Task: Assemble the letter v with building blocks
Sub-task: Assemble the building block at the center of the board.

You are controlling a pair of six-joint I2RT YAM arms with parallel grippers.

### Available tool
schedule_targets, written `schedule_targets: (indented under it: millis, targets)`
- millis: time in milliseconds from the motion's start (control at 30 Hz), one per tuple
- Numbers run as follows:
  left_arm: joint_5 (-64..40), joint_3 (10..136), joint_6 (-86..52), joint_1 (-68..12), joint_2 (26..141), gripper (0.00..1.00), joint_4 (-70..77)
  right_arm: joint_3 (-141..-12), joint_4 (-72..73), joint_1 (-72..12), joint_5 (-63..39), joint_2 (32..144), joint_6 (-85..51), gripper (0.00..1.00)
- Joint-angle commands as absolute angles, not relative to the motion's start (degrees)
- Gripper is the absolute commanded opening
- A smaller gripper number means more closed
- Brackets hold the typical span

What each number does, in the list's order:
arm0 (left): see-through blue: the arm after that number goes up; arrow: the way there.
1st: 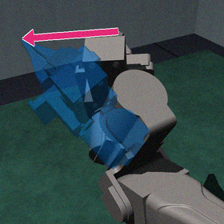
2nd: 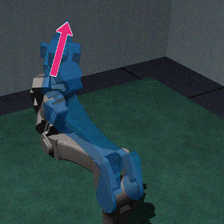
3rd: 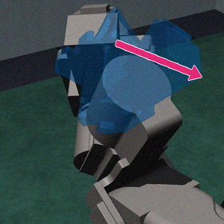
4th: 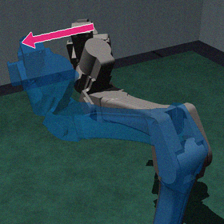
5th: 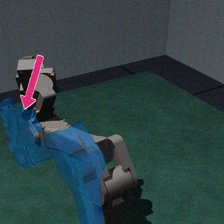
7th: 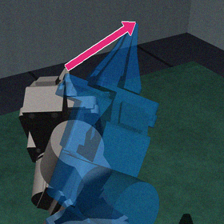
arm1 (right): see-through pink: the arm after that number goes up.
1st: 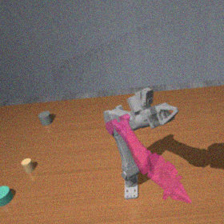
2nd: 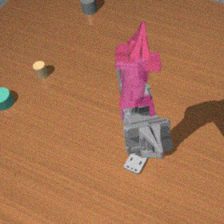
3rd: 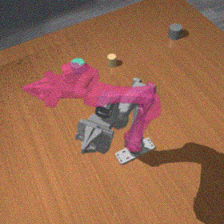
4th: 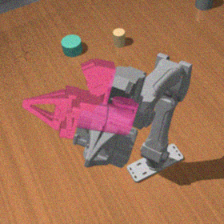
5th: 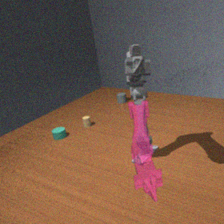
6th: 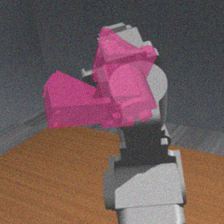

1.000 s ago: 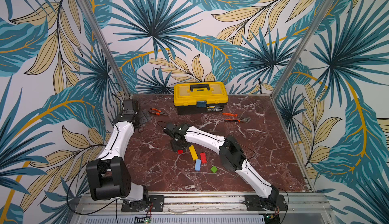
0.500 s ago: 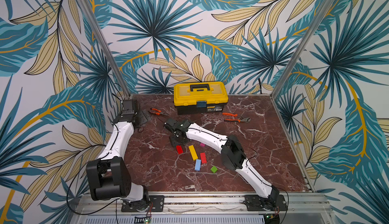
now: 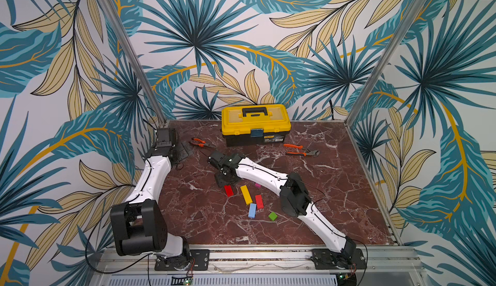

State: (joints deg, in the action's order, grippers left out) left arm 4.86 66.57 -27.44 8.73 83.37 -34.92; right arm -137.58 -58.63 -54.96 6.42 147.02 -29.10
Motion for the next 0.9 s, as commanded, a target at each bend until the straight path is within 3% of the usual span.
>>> schedule_targets:
  millis: [0,867]
  targets:
    - [4.57,66.2,-26.89,9.57,83.89,0.99,-34.03,-138.69,-60.33,-55.1,7.64,148.69,-28.58,0.66]
    - [4.4,66.2,-26.89,9.6,84.06,0.99,-33.99,-138.81,-61.31,-55.05,9.98,149.61,-28.37,0.66]
